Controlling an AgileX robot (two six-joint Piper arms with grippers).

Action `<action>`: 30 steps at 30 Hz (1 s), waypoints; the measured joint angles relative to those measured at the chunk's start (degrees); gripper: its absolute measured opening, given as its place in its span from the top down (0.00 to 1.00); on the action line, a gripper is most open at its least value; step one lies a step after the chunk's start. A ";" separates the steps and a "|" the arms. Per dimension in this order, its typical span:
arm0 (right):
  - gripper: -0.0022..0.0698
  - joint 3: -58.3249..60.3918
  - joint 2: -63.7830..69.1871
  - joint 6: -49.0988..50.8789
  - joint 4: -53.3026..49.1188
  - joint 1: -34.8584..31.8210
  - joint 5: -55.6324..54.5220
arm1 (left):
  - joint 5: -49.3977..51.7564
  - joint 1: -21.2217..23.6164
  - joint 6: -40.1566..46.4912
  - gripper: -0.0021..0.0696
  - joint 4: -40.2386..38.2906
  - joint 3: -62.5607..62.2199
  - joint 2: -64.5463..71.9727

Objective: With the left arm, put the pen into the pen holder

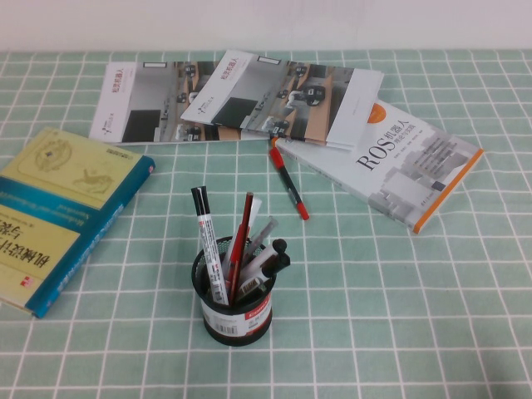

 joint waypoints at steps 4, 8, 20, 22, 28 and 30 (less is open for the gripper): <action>1.00 0.00 0.00 0.00 0.00 0.00 0.00 | 6.19 1.13 -0.13 0.97 1.00 0.00 0.00; 1.00 0.00 0.00 0.00 0.00 0.00 0.00 | 10.95 1.18 -0.26 0.97 2.10 0.00 0.00; 1.00 0.00 0.00 0.00 0.00 0.00 0.00 | 13.11 1.18 -0.26 0.97 3.61 -0.11 0.00; 1.00 0.00 0.00 0.00 0.00 0.00 0.00 | 13.13 1.18 -0.26 0.97 3.61 -0.11 0.00; 1.00 0.00 0.00 0.00 0.00 0.00 0.00 | 13.34 1.18 -0.30 0.97 3.61 -0.11 0.00; 1.00 0.00 0.00 0.00 0.00 0.00 0.00 | 13.45 1.18 -0.40 0.97 3.61 -0.20 0.00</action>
